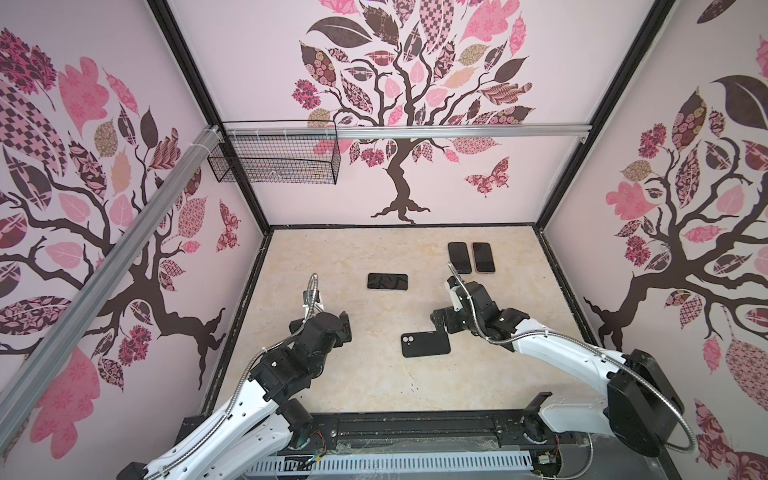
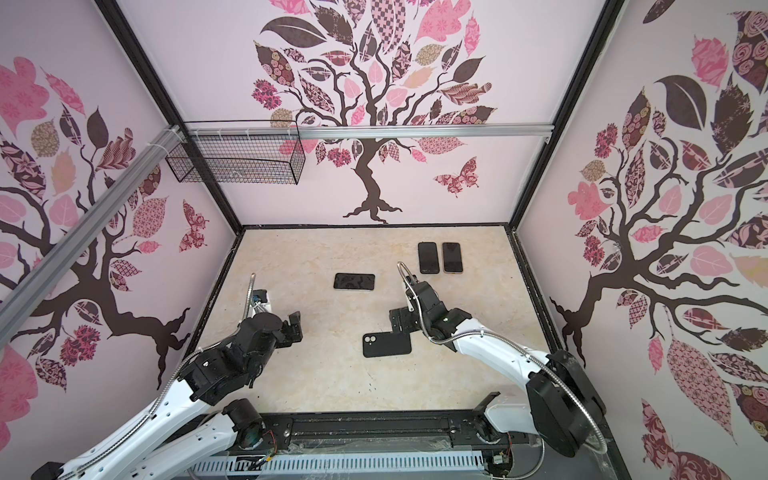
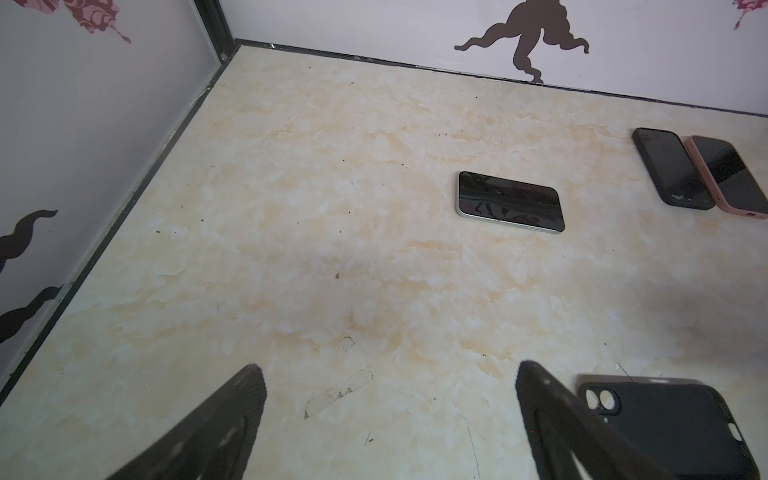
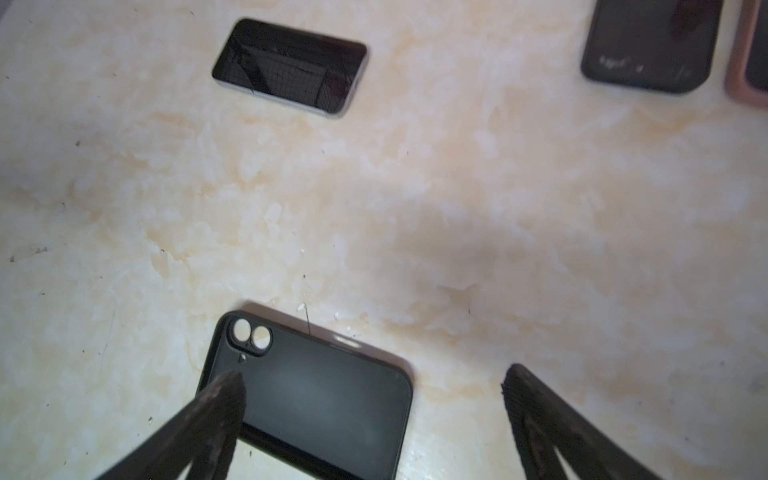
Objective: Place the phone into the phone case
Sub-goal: 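Open the right gripper and move it toward the white-edged phone, then grasp the white-edged black phone with the right gripper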
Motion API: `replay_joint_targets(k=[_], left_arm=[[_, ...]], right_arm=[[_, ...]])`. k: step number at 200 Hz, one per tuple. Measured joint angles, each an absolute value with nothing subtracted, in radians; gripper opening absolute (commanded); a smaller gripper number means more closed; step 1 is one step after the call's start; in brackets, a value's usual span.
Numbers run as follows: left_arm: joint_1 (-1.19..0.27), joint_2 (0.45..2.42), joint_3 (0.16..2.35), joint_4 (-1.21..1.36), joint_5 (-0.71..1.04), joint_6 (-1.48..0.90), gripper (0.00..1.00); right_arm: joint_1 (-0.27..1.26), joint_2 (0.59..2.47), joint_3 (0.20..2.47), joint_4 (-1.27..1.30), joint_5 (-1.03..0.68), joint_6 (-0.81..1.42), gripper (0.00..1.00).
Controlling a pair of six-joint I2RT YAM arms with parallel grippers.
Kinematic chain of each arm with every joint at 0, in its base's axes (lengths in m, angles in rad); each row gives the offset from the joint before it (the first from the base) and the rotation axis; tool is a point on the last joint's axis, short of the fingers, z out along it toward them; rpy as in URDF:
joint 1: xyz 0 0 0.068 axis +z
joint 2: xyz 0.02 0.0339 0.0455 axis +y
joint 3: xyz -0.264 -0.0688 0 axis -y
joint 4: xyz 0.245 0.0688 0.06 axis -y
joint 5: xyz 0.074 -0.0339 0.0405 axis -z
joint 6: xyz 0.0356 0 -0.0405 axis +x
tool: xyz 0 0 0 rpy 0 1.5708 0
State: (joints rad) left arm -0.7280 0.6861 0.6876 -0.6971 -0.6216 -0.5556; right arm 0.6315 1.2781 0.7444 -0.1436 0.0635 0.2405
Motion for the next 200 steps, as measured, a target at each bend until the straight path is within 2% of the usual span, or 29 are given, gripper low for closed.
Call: replay_joint_targets(k=[49, 118, 200], left_arm=[[-0.713, 0.633, 0.688, -0.703, -0.601, -0.568, 0.97], [-0.711, 0.620, 0.688, -0.741, -0.581, -0.581, 0.97], [-0.707, 0.605, 0.688, -0.798, -0.570, -0.602, 0.97]], right_arm=[[0.631, 1.308, 0.768, 0.009, 0.080, 0.099, 1.00], [0.626, 1.602, 1.007, 0.097, -0.036, -0.166, 1.00], [0.625, 1.947, 1.309, -0.003, -0.113, -0.471, 1.00]])
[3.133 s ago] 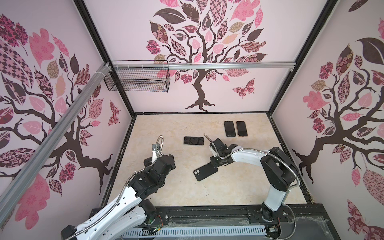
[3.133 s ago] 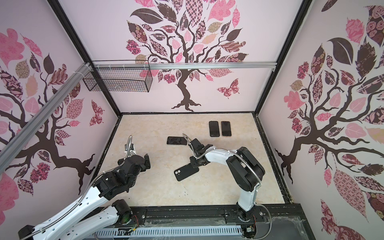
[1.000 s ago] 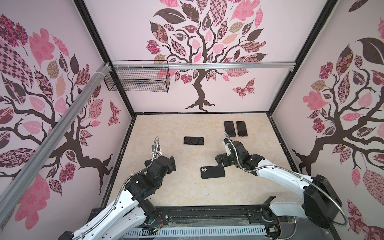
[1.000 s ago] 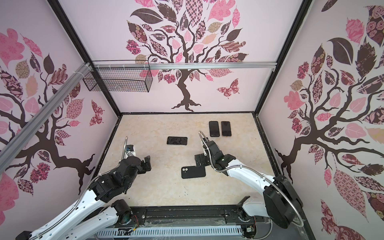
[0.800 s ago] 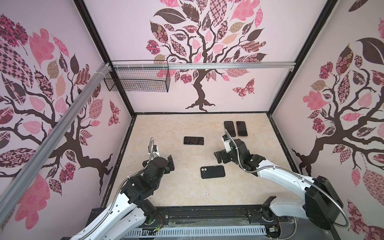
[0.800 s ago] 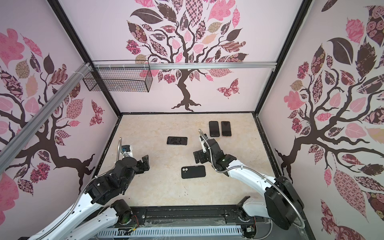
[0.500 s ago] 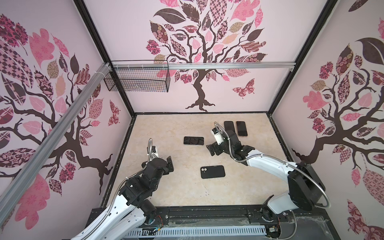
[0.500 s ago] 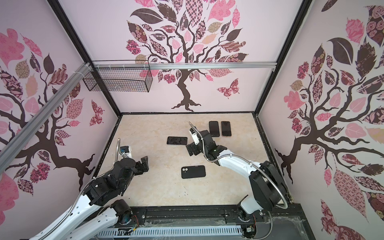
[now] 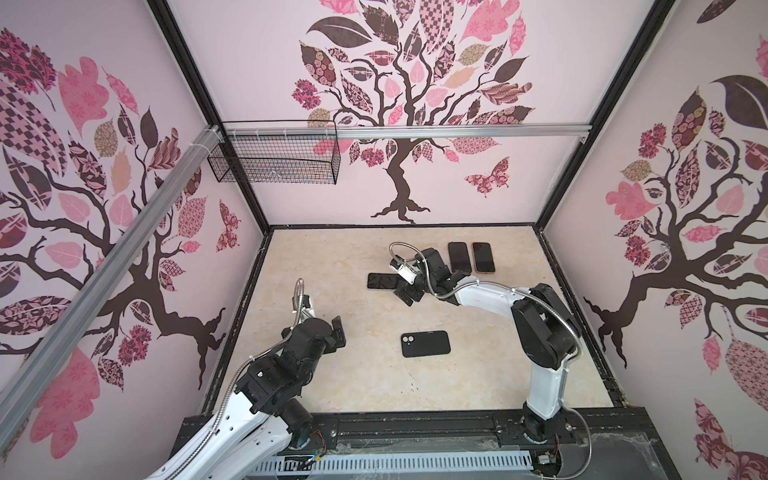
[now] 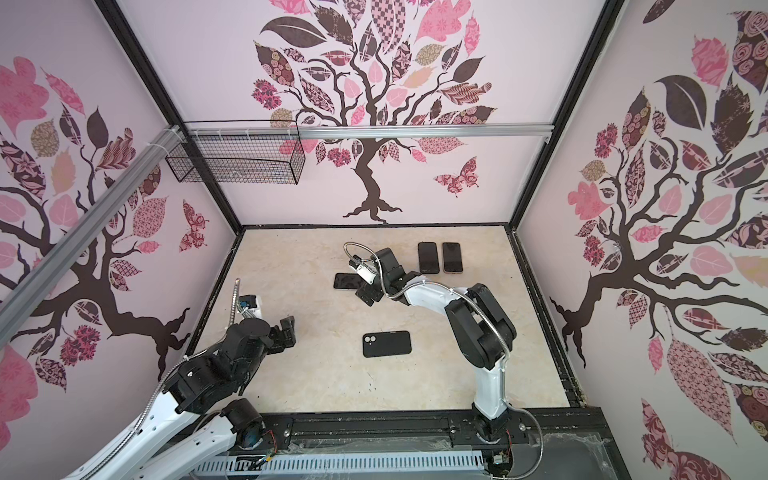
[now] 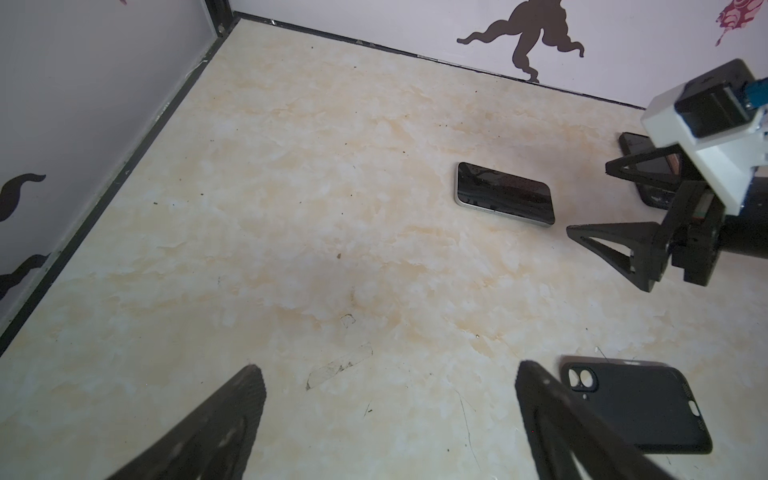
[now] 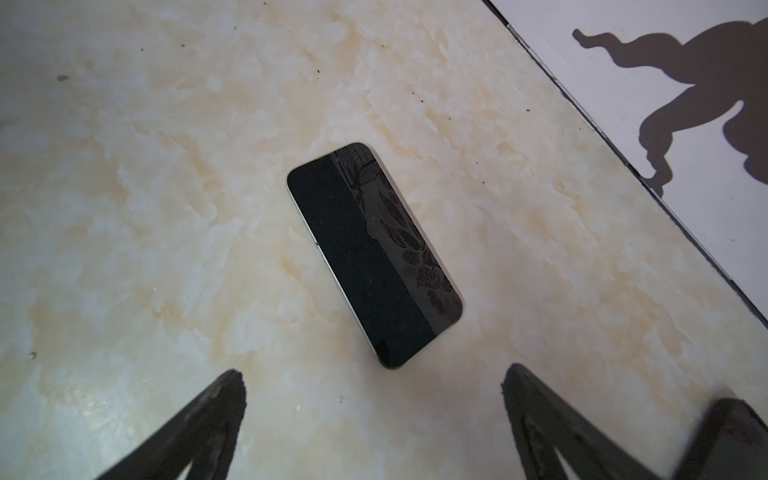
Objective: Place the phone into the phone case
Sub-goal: 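Grasp the white-edged black phone with the right gripper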
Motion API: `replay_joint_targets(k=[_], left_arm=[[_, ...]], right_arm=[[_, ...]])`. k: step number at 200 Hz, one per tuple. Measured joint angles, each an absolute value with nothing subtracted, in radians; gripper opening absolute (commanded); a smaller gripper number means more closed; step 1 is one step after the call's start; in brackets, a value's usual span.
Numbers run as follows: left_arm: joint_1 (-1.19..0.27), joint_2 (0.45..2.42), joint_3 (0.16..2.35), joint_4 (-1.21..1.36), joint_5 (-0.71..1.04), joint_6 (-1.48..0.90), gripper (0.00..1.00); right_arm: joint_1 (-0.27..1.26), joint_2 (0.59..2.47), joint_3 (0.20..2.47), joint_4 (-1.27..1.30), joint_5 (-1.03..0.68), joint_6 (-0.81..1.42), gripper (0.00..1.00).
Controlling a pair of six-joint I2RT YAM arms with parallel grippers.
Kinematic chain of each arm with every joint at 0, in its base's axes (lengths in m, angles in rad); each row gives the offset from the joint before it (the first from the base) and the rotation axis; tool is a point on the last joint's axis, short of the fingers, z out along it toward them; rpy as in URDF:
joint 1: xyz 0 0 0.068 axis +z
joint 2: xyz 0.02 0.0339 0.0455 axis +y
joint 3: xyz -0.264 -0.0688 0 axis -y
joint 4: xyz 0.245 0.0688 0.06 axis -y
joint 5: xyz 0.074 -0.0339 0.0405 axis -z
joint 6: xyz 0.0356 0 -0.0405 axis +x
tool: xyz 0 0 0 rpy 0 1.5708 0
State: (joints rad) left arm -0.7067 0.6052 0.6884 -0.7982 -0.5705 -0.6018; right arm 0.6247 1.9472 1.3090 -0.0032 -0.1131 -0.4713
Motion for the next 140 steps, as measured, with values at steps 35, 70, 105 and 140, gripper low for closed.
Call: replay_joint_targets(k=[35, 70, 105, 140], left_arm=[[-0.707, 0.591, 0.689, -0.822, -0.569, -0.607, 0.97], [-0.707, 0.557, 0.689, -0.845, -0.561, -0.616, 0.97], [-0.707, 0.529, 0.688, -0.859, -0.558, -0.627, 0.97], [-0.707, 0.508, 0.688, -0.866, -0.556, -0.633, 0.97]], right_arm=[[0.616, 2.070, 1.452, -0.096, -0.153, -0.556, 1.00], [0.578, 2.170, 1.594, -0.192, -0.237, -0.604, 1.00], [0.552, 2.256, 1.717, -0.278, -0.281, -0.641, 1.00], [0.550, 2.362, 1.870, -0.387, -0.296, -0.679, 1.00]])
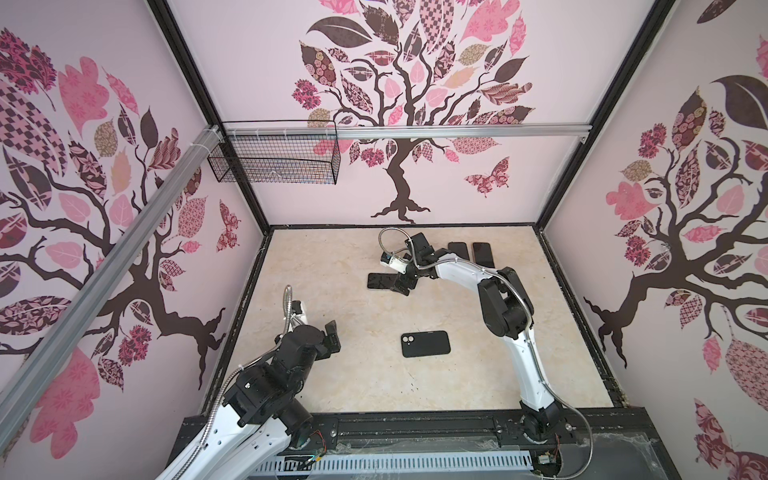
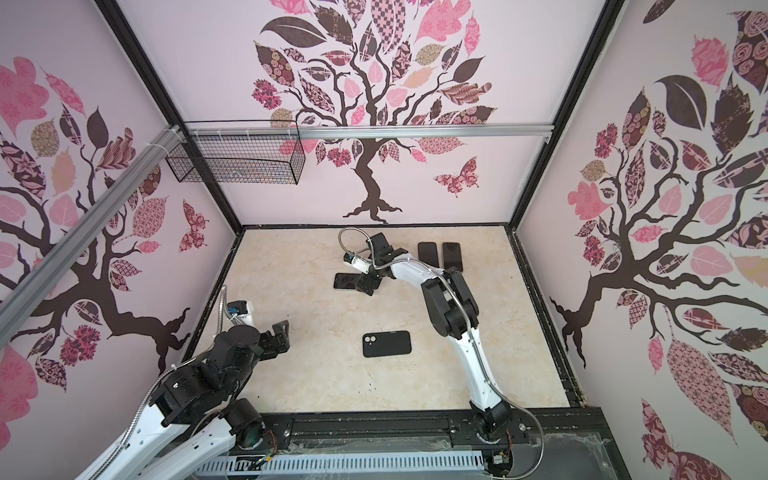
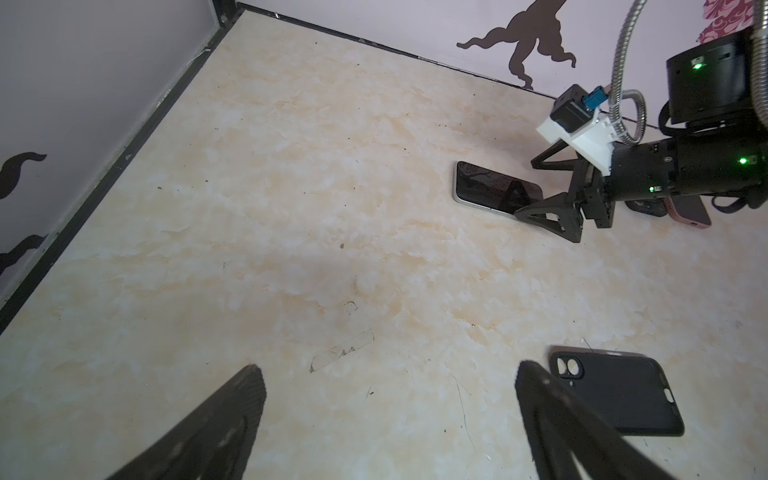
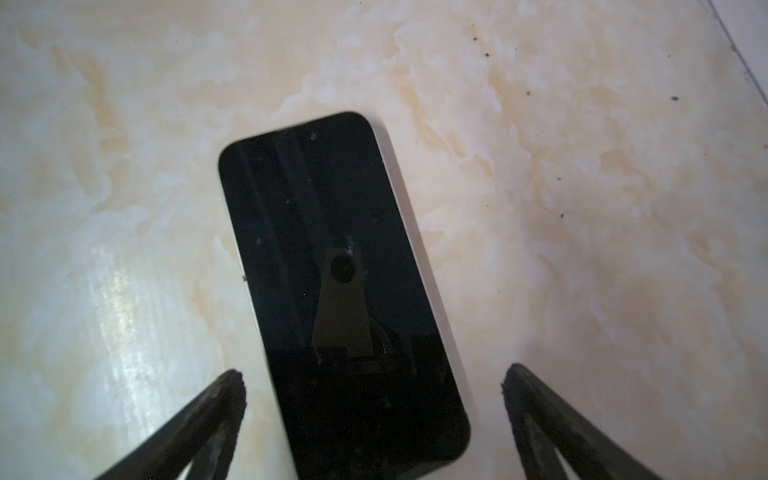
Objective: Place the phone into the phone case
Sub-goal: 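Grasp the white-edged black phone with the right gripper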
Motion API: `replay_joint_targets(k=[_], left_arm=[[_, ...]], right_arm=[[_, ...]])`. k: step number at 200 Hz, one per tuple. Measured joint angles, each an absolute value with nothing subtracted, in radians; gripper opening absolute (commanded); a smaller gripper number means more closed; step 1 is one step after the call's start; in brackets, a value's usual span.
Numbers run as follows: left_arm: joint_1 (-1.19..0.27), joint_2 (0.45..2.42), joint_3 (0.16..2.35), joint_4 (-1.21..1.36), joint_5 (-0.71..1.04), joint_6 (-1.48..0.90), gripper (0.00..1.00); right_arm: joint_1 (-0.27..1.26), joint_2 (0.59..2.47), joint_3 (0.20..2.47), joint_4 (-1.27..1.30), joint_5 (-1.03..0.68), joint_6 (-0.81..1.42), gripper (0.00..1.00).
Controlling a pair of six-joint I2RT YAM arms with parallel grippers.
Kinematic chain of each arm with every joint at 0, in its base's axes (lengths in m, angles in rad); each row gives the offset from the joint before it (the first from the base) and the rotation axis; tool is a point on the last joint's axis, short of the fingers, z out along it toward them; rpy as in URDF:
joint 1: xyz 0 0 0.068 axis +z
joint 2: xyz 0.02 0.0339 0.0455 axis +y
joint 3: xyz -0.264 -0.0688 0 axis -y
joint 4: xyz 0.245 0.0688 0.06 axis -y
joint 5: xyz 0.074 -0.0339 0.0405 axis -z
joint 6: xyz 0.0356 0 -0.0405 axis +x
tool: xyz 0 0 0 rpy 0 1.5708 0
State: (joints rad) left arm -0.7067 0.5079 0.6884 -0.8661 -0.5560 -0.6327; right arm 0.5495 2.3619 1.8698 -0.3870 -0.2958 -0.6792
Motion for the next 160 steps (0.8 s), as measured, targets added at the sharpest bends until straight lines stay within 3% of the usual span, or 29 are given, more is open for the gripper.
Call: replay_joint_targets(k=[48, 97, 160], left_arm=[[-0.707, 0.502, 0.688, -0.874, -0.556, -0.636, 0.97], [-0.707, 0.500, 0.688, -0.875, -0.556, -0.641, 0.97], [-0.707, 0.500, 0.688, -0.875, -0.556, -0.645, 0.97]], right_arm=[[0.553, 2.417, 1.943, -0.465, -0.326, -0.690, 0.99], [0.556, 2.455, 2.005, -0.511, -0.339, -0.689, 0.93], [0.580, 2.461, 2.023, -0.537, -0.313, -0.682, 0.78]])
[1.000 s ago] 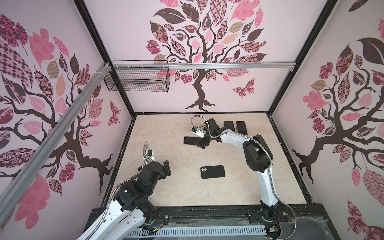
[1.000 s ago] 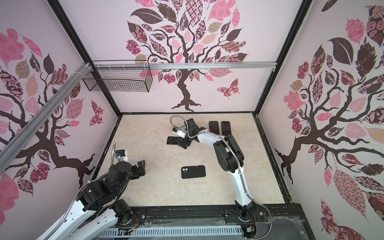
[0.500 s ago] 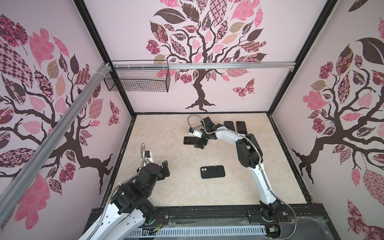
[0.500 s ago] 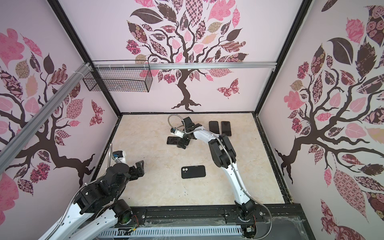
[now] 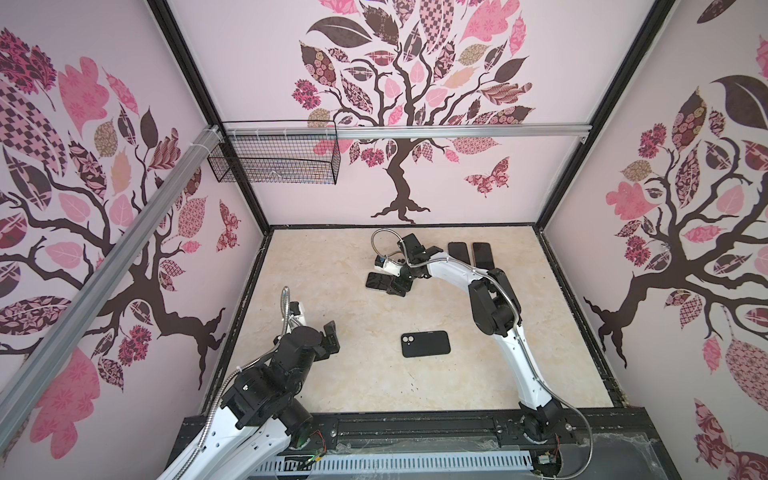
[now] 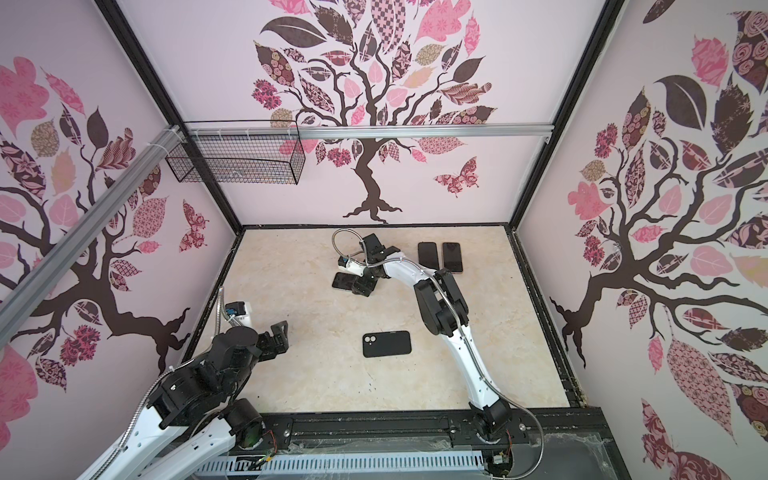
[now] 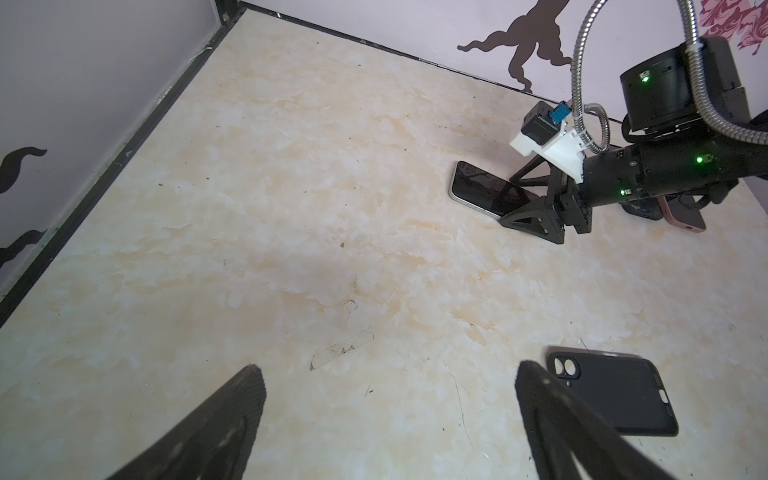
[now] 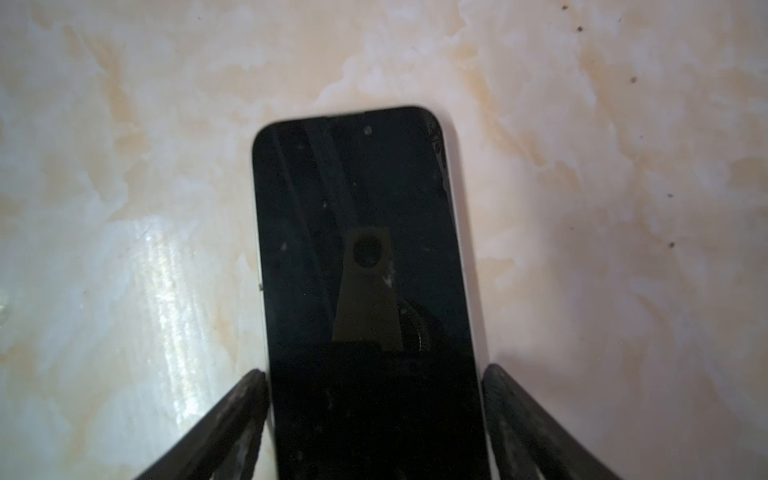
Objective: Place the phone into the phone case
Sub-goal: 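Grasp the white-edged black phone with the right gripper, then lift the phone with the right gripper while the left moves toward the case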
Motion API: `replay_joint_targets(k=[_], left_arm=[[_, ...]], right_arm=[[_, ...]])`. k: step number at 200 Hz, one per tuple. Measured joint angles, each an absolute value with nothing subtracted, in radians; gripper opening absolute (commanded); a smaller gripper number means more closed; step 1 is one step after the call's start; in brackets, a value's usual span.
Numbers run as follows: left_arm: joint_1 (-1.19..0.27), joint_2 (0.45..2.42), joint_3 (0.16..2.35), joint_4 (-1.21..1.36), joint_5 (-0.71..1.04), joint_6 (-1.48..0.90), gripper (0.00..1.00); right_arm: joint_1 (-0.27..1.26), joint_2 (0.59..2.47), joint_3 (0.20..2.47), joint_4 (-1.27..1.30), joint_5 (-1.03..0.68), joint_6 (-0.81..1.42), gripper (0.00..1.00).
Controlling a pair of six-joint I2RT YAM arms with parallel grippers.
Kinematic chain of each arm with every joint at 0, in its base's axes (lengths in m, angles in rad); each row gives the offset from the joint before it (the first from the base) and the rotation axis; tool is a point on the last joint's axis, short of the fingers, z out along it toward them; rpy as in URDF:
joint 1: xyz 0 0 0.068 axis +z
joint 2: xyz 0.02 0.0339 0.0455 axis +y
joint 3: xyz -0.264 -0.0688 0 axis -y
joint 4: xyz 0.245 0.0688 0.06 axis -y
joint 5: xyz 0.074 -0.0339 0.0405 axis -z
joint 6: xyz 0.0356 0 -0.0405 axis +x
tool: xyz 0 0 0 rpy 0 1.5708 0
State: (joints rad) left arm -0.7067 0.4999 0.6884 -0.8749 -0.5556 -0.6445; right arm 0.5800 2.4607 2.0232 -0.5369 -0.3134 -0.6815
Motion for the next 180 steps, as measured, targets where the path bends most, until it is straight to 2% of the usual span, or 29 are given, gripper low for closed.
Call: replay_joint_targets(k=[92, 148, 180], left_arm=[[-0.707, 0.500, 0.688, -0.876, -0.556, -0.649, 0.98], [-0.707, 0.496, 0.688, -0.877, -0.554, -0.651, 0.97], [-0.707, 0.497, 0.688, -0.870, -0.528, -0.651, 0.97]], right_arm=[[0.592, 2.448, 1.991, -0.503, -0.311, -0.630, 0.47], [0.596, 2.336, 1.790, -0.391, -0.316, -0.536, 0.30], [0.598, 2.250, 1.653, -0.344, -0.318, -0.475, 0.26]])
